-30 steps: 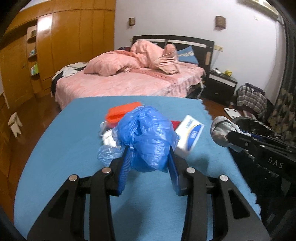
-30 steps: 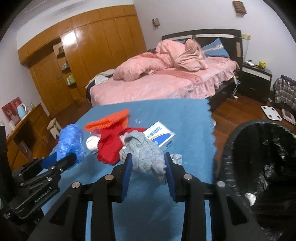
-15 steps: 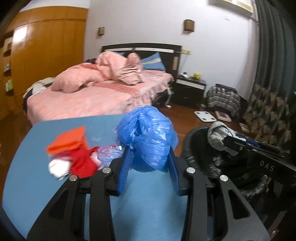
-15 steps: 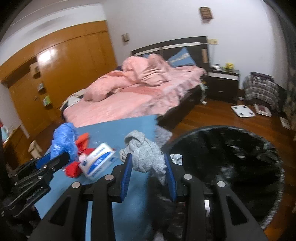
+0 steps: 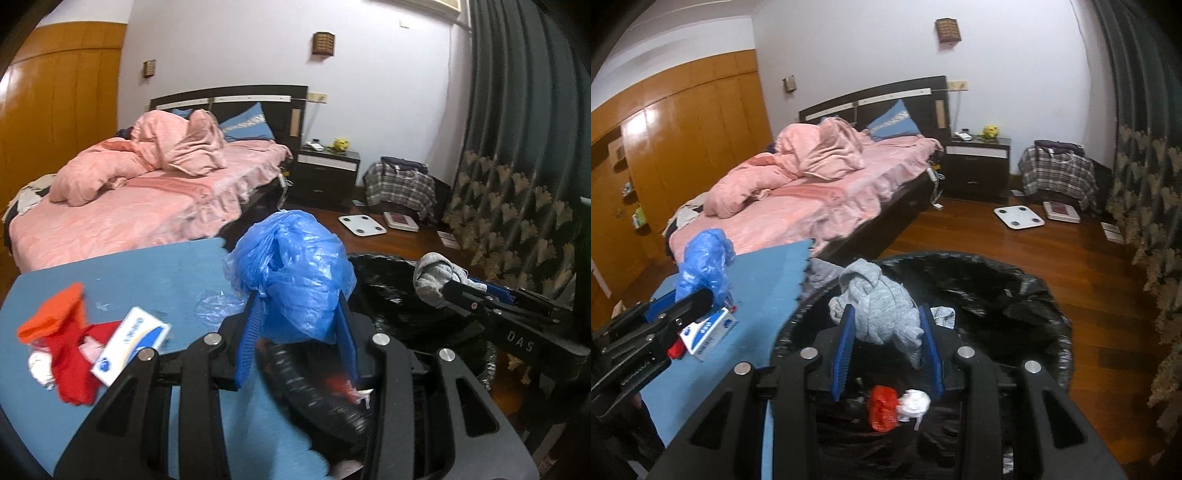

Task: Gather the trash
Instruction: 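Move both tools over the bin and release the blue bag and grey sock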

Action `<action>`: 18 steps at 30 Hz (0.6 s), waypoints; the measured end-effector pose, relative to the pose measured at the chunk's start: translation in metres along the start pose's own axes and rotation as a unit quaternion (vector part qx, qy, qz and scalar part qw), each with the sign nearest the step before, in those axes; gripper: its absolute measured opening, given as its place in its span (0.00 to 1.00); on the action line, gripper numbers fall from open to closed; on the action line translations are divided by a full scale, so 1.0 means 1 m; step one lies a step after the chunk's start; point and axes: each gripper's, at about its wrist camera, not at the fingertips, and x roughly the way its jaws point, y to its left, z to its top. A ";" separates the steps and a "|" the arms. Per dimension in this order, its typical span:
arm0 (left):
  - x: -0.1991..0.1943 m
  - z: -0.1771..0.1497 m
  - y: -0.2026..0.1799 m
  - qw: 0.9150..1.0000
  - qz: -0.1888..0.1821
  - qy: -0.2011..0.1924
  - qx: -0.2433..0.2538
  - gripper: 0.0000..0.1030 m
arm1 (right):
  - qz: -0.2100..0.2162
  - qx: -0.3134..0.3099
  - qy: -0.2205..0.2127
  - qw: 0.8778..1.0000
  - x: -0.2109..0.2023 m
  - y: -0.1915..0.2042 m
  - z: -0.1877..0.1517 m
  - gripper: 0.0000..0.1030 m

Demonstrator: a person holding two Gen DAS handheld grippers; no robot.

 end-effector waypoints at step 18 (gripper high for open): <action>0.052 0.014 -0.050 0.998 -0.053 0.016 0.014 0.72 | -0.061 0.019 0.002 0.998 0.008 -0.057 0.002 0.59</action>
